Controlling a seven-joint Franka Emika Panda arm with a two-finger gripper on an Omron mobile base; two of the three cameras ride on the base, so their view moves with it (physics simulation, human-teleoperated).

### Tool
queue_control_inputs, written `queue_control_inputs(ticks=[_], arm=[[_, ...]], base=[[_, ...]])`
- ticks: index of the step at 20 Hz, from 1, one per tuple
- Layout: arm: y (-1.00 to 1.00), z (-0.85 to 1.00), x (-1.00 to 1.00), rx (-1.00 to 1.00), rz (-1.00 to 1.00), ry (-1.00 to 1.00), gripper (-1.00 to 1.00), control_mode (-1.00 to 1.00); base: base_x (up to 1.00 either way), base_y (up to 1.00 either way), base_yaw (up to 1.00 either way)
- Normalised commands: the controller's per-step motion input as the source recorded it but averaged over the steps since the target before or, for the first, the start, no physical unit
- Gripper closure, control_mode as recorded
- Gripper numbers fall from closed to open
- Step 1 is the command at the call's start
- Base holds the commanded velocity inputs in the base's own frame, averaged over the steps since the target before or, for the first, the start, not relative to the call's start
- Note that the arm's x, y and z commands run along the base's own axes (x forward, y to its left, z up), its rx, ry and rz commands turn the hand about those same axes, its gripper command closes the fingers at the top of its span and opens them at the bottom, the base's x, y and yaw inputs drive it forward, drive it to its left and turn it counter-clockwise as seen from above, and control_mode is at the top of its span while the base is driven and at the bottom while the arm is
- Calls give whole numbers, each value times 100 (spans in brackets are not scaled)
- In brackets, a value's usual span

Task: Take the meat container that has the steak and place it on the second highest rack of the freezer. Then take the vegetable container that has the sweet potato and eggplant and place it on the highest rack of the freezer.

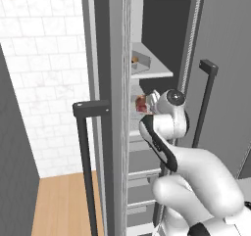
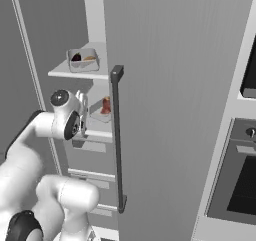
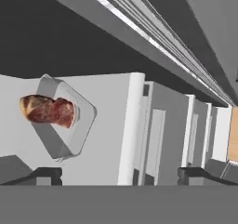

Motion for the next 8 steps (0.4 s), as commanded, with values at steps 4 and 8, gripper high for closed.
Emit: queue_control_inputs(ticks=[4,8], arm=[[-29,26,-100,0,14,-7,-100,-100],[-23,76,-100,0,10,-13,-100,-100]], base=[[0,0,0],[0,0,0]])
